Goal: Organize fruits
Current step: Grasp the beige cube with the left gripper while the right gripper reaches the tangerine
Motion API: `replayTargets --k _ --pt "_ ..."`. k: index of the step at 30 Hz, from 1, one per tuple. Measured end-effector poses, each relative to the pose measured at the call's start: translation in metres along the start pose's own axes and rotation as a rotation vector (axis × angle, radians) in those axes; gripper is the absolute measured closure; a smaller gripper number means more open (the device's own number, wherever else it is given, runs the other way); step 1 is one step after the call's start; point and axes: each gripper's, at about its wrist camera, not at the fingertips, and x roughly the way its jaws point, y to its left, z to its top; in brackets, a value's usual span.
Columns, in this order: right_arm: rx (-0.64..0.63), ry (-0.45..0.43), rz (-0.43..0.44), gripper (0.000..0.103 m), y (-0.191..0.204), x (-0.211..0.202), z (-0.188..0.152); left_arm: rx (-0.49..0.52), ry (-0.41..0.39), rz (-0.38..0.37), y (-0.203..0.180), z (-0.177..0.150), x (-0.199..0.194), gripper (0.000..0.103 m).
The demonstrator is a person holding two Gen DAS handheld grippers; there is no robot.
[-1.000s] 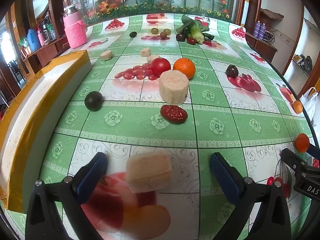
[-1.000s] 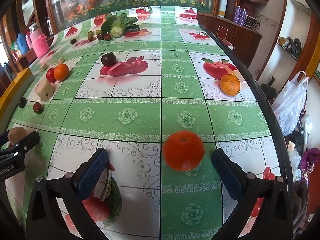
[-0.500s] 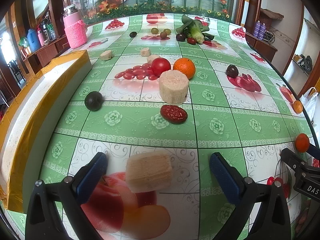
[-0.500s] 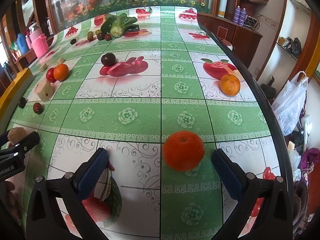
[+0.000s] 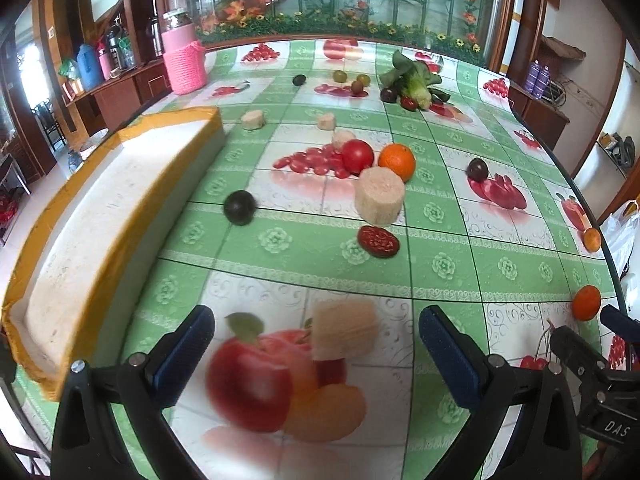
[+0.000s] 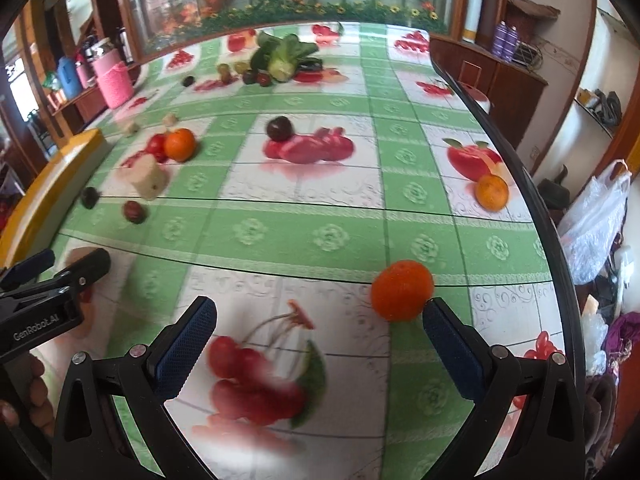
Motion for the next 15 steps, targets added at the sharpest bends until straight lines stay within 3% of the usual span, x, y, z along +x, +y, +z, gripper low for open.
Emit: replayTargets --k 7,15 --pt "-0.012 -0.002 -0.003 0.0 0.03 -0.015 -0.003 -0.001 -0.048 0.028 0.035 0.002 -0.03 0.0" --pt "-0.005 -0.101 -0.048 0.0 0.051 -0.038 -0.004 0.016 -0.101 0.009 0.061 0.002 -0.045 0.0"
